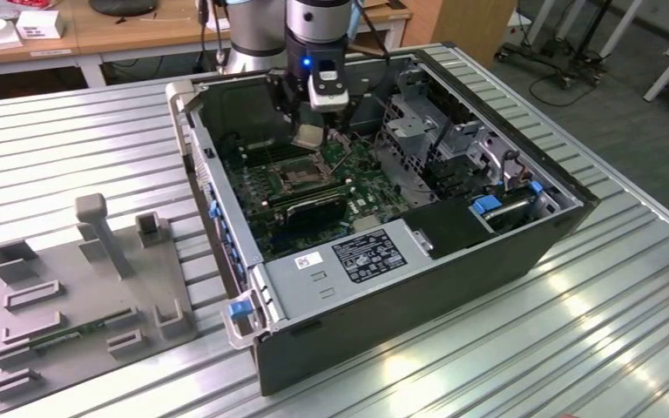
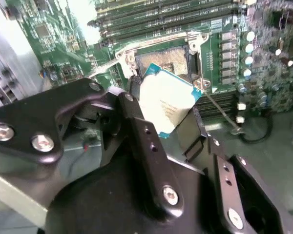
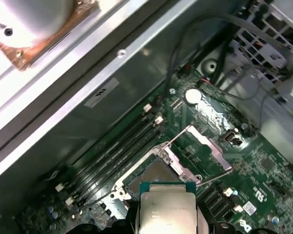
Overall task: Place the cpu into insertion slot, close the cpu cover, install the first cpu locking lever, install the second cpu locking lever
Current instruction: 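Place the cpu into insertion slot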
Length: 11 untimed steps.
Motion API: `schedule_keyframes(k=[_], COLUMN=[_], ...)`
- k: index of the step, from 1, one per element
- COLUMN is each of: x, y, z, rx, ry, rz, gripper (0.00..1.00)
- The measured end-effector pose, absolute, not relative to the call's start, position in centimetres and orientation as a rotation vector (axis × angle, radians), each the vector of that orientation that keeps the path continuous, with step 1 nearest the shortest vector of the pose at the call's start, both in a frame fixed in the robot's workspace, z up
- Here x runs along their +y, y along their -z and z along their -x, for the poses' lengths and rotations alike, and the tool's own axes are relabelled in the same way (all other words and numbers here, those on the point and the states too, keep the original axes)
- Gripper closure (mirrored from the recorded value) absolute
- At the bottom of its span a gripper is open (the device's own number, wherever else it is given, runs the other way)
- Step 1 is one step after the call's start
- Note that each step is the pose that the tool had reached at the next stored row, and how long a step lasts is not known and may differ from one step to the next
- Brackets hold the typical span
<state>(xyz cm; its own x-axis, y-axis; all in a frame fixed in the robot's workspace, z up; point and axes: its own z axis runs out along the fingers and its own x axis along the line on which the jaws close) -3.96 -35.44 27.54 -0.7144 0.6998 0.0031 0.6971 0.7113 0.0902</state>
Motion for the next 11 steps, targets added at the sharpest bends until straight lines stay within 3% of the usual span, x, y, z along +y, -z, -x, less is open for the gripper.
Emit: schedule_keyframes(k=[11], x=[-35.43], y=[-27.5], z=[3.96], rx=[2.821], ry=[-0.13], rz=[-1.295], gripper=[0.46])
